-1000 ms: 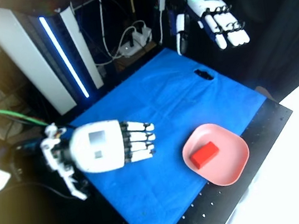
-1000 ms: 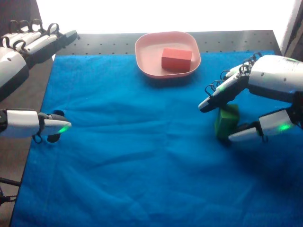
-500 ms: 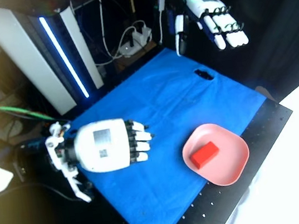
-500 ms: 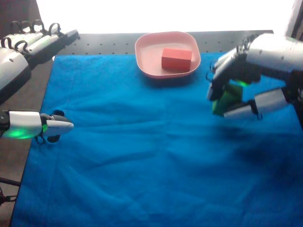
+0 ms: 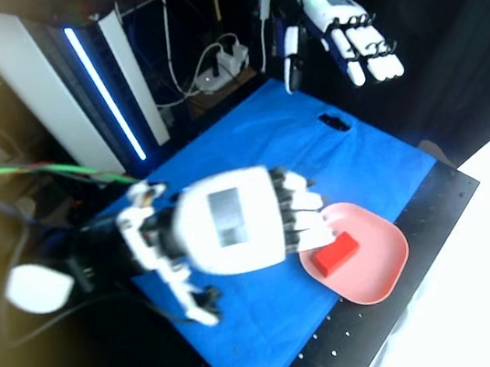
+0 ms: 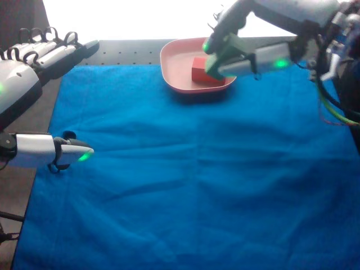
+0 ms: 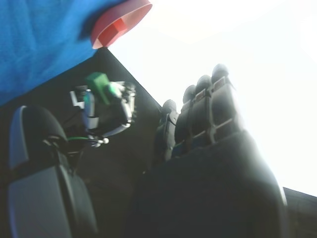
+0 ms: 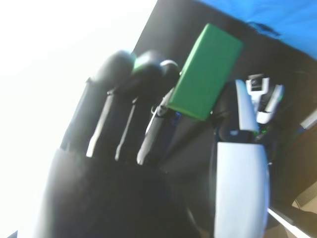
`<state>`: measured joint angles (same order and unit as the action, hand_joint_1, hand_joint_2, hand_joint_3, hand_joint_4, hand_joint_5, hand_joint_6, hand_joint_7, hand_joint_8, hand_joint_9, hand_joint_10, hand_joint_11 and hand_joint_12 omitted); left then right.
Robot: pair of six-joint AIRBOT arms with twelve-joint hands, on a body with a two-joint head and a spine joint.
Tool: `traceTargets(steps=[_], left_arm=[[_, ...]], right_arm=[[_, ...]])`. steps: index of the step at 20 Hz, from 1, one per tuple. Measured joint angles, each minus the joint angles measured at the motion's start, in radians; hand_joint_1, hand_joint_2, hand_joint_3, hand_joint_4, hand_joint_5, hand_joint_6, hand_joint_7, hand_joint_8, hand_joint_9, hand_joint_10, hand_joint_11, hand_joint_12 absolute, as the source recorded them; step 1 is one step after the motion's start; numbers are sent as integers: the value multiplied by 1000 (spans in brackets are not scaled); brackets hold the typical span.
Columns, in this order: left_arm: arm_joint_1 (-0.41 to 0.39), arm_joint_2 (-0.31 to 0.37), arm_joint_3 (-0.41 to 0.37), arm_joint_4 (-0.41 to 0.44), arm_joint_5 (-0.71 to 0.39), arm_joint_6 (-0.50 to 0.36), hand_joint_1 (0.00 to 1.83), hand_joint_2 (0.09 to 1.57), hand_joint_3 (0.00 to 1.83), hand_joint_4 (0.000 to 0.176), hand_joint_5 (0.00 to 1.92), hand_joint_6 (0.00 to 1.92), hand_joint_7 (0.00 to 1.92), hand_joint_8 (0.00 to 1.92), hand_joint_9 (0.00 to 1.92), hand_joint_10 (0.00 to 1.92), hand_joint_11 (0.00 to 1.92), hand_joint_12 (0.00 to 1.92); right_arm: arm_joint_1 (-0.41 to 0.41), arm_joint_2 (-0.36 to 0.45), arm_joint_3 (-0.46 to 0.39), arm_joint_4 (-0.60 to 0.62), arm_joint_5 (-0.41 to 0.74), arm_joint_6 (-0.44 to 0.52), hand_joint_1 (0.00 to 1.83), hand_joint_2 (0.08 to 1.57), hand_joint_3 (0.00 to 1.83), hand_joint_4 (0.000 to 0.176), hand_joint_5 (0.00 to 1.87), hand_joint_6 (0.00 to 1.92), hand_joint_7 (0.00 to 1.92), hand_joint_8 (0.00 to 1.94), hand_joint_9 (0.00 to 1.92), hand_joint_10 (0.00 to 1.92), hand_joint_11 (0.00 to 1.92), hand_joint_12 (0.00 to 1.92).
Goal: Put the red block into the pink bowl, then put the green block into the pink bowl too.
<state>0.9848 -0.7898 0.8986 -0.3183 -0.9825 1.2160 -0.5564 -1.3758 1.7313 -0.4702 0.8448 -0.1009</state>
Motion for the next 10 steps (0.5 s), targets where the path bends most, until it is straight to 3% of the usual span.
traceTargets(steps=[1,2,3,5,6,7,8,9,10], left_arm=[[0,-5,3,0,-2,0,861,833,0,75,93,9,13,5,0,0,0,0],[0,-6,4,-2,0,0,845,828,0,78,96,9,21,7,0,0,0,0],[0,-6,5,-2,5,0,850,834,0,70,98,9,21,6,0,0,0,0],[0,-14,13,-1,5,-1,874,843,0,59,96,6,2,0,0,0,0,0],[0,-15,14,-3,5,-3,870,846,1,58,92,4,0,0,0,0,0,0],[0,-18,16,2,9,-7,893,847,1,54,87,1,0,0,0,0,0,0],[0,-18,16,4,9,-8,911,845,0,47,81,0,0,0,0,0,0,0],[0,-18,16,4,9,-11,922,846,1,48,80,0,0,0,0,0,0,0],[0,-18,18,5,10,-12,897,845,0,54,83,1,2,1,0,0,0,0]], right_arm=[[16,-23,21,6,-16,0,1283,1015,0,0,1362,110,1186,858,1046,1161,679,1820],[31,-46,42,7,-31,0,1287,1014,0,0,1373,78,1191,852,1035,1129,627,1799],[39,-64,58,9,-45,0,1281,1012,0,0,1388,71,1195,818,1019,1030,545,1719],[49,-102,98,14,-80,0,1275,990,0,0,1406,103,1280,589,1137,899,644,1571],[52,-114,110,18,-94,0,1271,990,0,29,1355,317,1304,424,1153,688,648,1410],[55,-133,134,18,-134,0,1268,996,0,28,1380,257,1231,573,1124,513,598,1368],[55,-143,146,20,-155,0,1280,1042,4,0,1354,96,1082,1036,1051,922,647,1601],[55,-157,163,22,-184,0,1228,983,5,0,1421,112,1112,939,1045,1172,720,1669],[55,-169,178,24,-208,0,1219,973,2,0,1428,132,1151,865,989,1281,657,1723]])
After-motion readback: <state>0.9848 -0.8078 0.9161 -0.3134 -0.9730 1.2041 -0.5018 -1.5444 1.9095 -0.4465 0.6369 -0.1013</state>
